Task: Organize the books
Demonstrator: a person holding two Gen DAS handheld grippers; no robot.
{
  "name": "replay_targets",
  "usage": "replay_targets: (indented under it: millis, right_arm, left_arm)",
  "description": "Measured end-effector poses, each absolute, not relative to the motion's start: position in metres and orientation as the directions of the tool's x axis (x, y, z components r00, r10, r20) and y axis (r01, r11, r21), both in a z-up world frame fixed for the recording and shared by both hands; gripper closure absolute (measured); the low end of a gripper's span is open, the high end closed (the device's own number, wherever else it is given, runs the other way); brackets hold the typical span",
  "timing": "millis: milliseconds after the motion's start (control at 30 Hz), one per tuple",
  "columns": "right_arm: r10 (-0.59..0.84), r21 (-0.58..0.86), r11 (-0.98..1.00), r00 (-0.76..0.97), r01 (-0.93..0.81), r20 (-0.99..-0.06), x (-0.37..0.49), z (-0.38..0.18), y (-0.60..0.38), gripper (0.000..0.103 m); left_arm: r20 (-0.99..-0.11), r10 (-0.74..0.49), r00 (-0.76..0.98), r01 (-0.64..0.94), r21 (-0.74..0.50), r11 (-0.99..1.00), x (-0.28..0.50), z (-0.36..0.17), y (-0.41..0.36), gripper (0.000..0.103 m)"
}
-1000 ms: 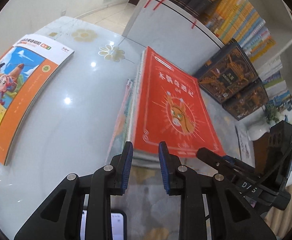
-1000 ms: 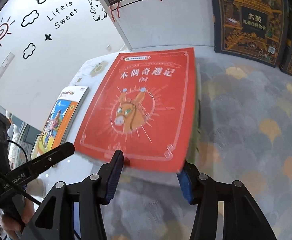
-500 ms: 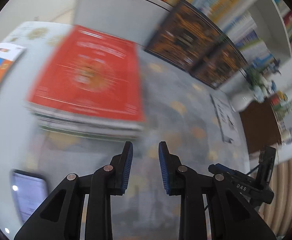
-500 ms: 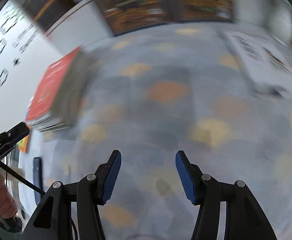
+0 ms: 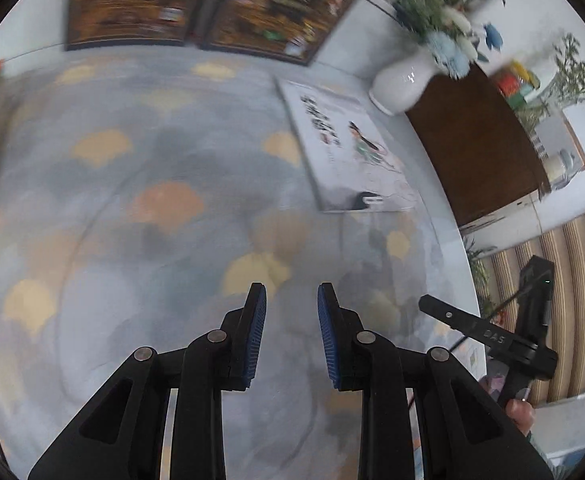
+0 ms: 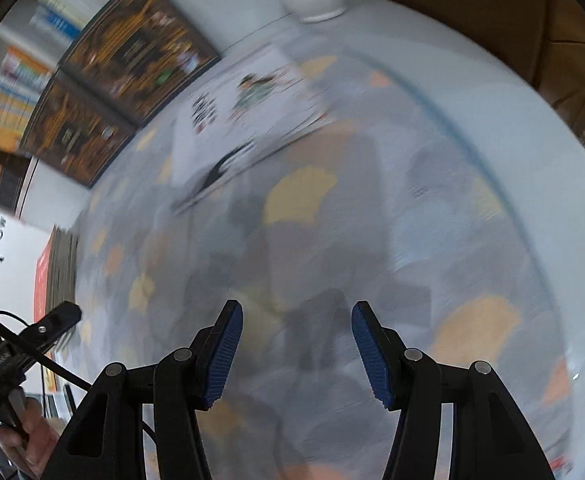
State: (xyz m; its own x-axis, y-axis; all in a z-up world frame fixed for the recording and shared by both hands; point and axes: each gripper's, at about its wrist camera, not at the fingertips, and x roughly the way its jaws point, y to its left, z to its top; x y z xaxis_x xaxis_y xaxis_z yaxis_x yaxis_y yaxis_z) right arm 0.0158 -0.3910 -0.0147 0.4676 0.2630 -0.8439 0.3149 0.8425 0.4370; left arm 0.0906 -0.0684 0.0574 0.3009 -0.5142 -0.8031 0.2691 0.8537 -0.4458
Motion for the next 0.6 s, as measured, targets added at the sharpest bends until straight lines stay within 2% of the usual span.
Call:
replay_targets:
  millis: [167, 467, 600]
  right_arm:
    - [0.252, 0.439, 0.847, 0.499, 0.301, -0.829, 0.047, -0.008, -0.419, 0.048]
    - [0.26, 0.439, 0.859, 0.516, 0.262, -0.816, 0.135, -0.013, -0.436, 0.046]
    - [0.218, 0.4, 0.88, 0.529, 0.257, -0.82, 0.164, -0.016, -0.432, 0.046]
  left_arm:
    - [-0.811, -0.503, 0.299, 0.256, -0.44, 0.861, 0.126, 0.049, -0.114, 0.079]
    - [-0.839, -0.448, 0.31, 0.151, -0.421, 0.894, 0.187, 0.023, -0.146, 0.079]
    - [-0.85, -0.427, 0.308, 0.133, -0.406, 0.904, 0.203, 0.013, -0.155, 0.079]
